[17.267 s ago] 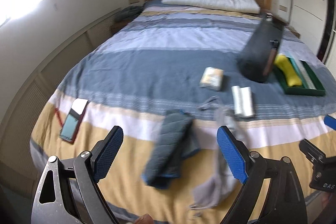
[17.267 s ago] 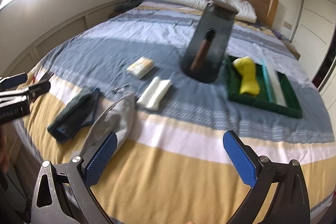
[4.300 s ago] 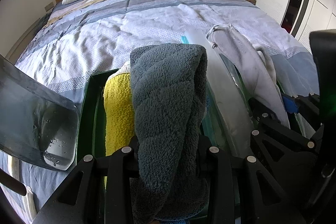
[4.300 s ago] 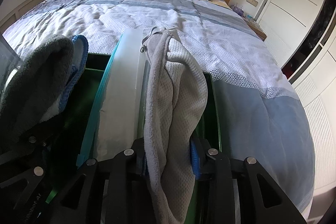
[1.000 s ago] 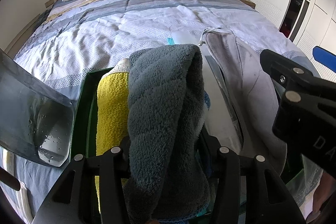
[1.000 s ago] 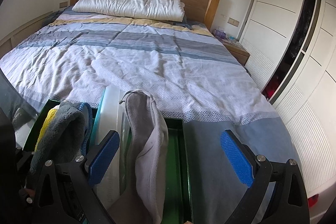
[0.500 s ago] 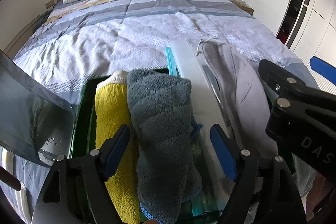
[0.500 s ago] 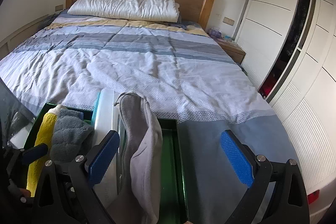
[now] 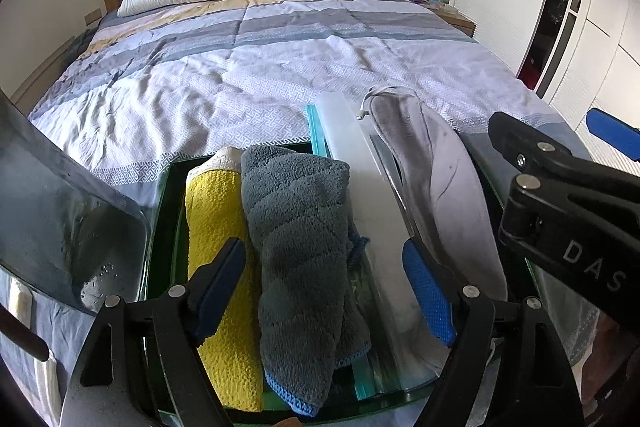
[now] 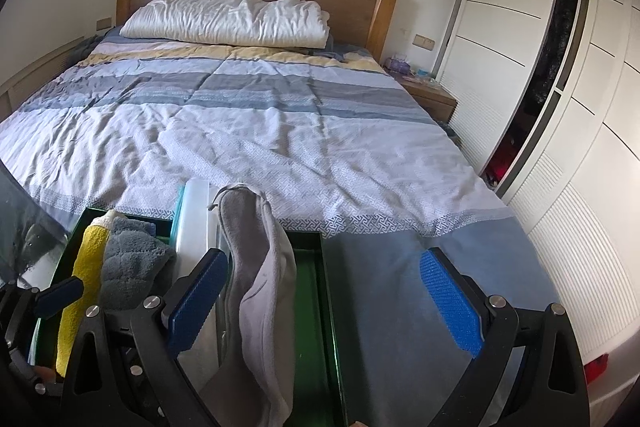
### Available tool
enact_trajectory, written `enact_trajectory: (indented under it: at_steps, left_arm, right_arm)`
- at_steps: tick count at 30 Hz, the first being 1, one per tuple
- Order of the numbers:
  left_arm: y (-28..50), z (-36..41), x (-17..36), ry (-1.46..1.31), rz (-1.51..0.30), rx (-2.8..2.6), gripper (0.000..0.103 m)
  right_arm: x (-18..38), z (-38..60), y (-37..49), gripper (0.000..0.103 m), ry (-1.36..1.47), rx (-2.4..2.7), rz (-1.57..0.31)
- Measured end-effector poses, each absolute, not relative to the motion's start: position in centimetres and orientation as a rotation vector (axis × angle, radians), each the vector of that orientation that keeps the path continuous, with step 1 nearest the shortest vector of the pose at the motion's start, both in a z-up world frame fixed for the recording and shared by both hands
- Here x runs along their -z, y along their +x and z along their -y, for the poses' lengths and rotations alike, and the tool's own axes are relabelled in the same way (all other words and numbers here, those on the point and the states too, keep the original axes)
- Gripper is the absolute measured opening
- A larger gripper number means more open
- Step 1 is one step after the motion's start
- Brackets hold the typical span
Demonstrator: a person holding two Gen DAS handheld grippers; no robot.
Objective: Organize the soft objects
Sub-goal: 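Withdraw both tools from the tray toward the tissue pack and white wipe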
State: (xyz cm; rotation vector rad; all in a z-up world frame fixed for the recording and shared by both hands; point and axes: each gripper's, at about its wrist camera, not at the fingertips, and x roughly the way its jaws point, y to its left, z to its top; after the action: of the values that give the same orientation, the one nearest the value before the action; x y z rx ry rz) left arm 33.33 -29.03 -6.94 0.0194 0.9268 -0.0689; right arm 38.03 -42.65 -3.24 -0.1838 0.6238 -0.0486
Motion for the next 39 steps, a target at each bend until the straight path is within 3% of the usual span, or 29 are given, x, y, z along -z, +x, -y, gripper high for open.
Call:
enact_trajectory:
  at_steps: [12, 23, 39]
  left_arm:
    - [29.5, 29.0, 4.3, 0.012, -0.898, 0.159, 0.076]
    - [22.3, 25.6, 0.5, 0.003, -0.874, 0.232, 0.076]
    - [12.5, 5.7, -0.7, 0.058, -0.869, 0.056, 0.076]
  right_arm:
    - [1.3, 43.3, 34.7, 0.103, -0.154, 0.115, -0.592]
    - [-0.8, 42.3, 26.0, 0.103, -0.146, 0.131, -0.596]
    - [-0.4, 30.3, 10.3, 0.103, -0.107, -0.065, -0.691]
